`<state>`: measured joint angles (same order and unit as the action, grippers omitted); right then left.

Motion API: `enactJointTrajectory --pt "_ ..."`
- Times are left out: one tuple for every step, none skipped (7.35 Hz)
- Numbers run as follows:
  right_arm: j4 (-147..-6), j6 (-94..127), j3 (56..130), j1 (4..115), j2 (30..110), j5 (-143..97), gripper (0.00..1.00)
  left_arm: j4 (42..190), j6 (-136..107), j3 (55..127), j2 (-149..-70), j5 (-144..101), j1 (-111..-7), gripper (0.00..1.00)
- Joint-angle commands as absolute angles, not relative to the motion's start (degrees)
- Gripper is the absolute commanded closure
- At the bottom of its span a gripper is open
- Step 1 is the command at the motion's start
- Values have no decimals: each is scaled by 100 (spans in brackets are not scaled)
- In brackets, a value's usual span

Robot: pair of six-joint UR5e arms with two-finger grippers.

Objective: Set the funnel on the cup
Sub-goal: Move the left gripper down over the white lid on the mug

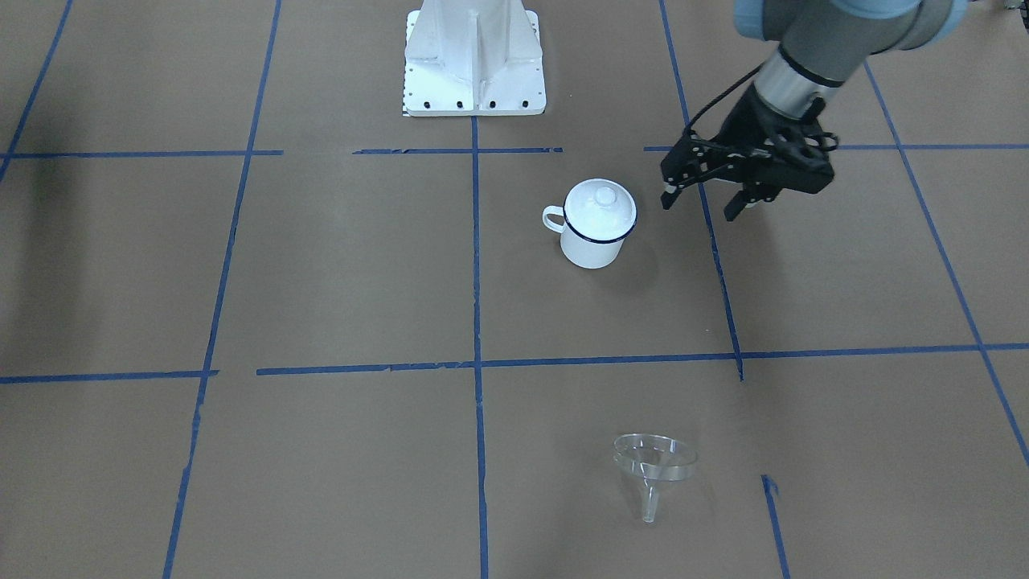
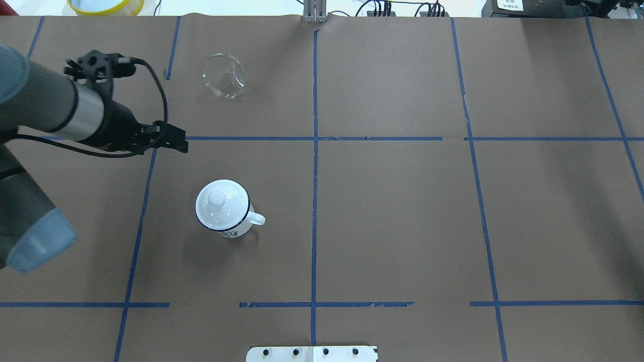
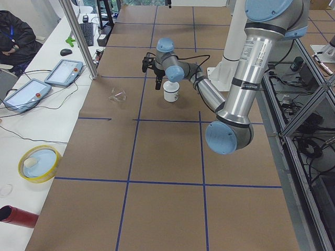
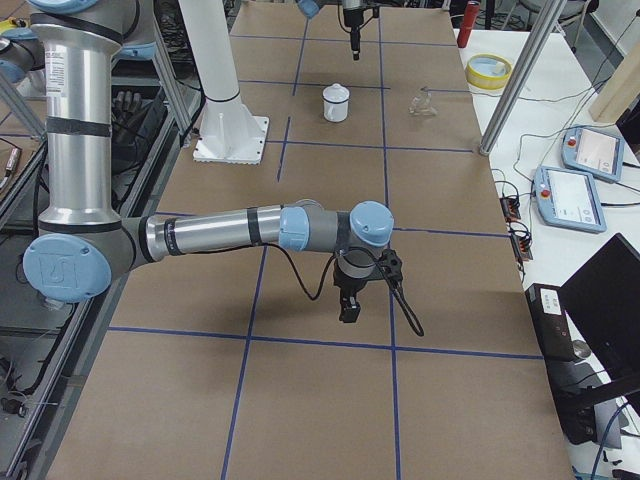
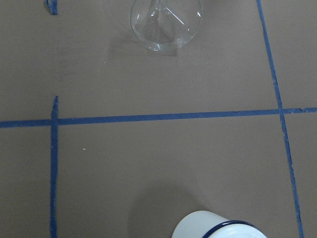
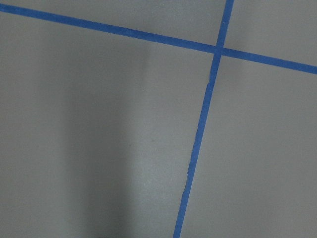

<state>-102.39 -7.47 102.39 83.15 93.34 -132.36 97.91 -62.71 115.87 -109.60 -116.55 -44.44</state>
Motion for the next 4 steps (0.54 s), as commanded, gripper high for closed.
enactJointTrajectory --pt "-10239 -747 10239 8314 9334 -13236 0 8466 -6739 11602 -11688 -11085 -3826 0" --pt "-10239 -747 10231 8314 9343 -13236 0 8464 -6907 11593 -11681 -10639 -3580 0" --pt "-10239 -747 10239 8314 9334 -13236 0 8464 -7134 11549 -11663 -10461 -3394 0" --pt "-10239 -747 10231 8314 9334 -13236 0 8455 -7189 11531 -11663 -10346 -3262 0"
